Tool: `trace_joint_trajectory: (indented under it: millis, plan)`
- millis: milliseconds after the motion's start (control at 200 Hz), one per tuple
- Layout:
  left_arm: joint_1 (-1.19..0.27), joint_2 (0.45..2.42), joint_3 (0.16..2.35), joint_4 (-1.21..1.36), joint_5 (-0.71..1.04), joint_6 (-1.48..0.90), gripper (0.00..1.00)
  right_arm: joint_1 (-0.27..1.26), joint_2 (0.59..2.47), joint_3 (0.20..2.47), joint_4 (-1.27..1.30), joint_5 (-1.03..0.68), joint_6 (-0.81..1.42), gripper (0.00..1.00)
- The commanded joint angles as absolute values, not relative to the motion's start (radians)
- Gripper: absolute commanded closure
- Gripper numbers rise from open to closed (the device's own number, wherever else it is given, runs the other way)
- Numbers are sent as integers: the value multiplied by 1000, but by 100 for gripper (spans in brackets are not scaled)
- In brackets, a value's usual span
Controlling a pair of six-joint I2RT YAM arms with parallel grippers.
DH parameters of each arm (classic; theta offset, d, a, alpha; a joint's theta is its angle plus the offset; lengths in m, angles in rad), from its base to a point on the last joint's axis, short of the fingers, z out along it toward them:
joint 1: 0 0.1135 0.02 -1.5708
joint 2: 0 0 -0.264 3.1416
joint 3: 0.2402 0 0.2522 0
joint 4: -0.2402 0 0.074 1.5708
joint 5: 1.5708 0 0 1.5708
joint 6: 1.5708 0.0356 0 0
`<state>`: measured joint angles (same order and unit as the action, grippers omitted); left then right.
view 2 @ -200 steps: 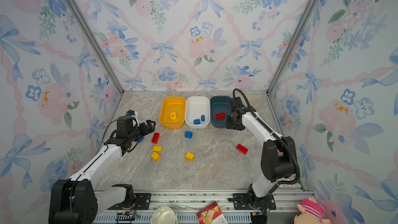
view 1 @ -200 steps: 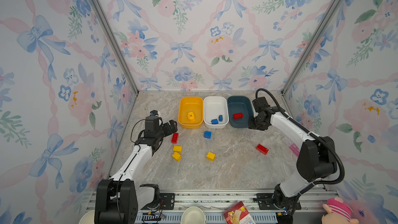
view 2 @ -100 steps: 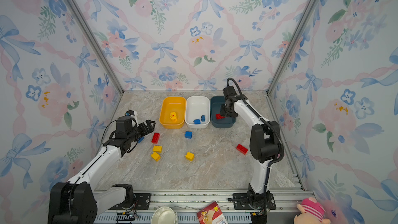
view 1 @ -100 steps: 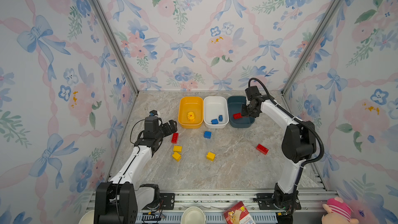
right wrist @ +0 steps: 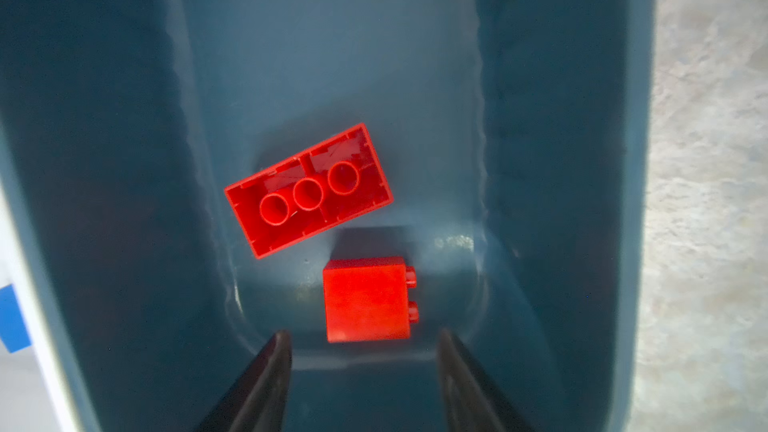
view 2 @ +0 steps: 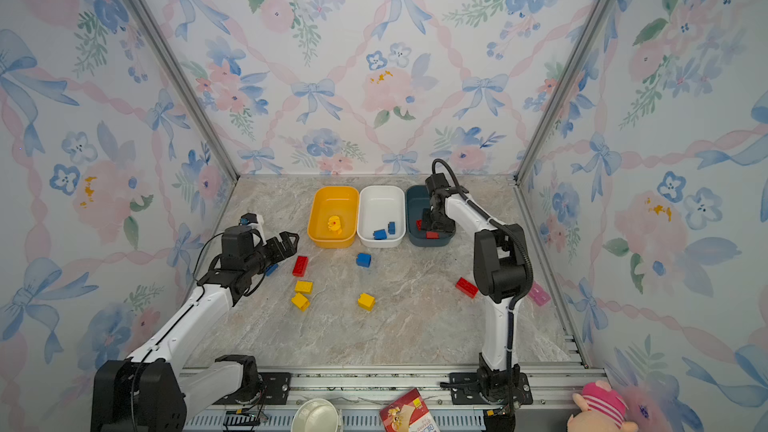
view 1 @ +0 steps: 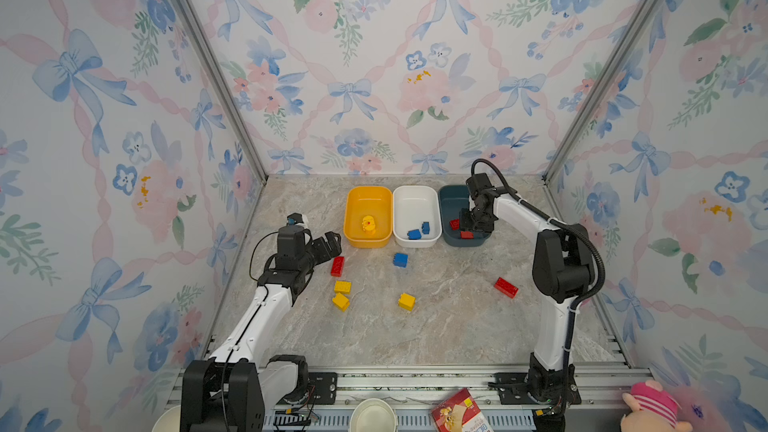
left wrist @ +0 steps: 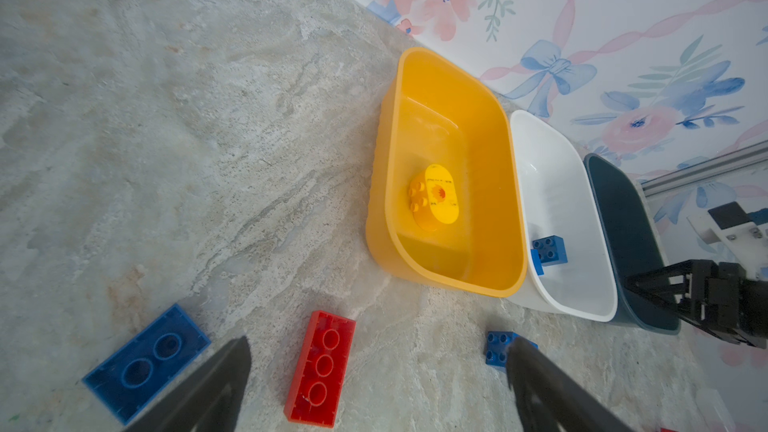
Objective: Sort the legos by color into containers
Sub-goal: 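Lower the red brick into the teal bin and open the right gripper, then grasp the red 2x4 brick with the left gripper while the right rises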
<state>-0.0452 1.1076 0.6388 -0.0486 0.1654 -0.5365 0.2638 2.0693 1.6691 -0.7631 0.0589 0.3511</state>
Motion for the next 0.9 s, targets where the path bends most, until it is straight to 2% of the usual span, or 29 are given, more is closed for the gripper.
trace_joint_trajectory:
  millis: [0, 305, 675, 895]
  plan:
    - [-40, 1101, 626, -40, 163, -547, 2, 267, 2073, 1674, -770, 53, 346, 35]
    - [-41, 1123, 634, -67, 144, -534, 2, 267, 2002, 1673, -789, 44, 348, 30]
    - [-52, 1244, 746, -209, 106, -443, 5, 267, 1836, 1595, -836, 26, 353, 16]
    - [-116, 1326, 811, -290, 32, -386, 6, 264, 1743, 1517, -865, 17, 354, 7]
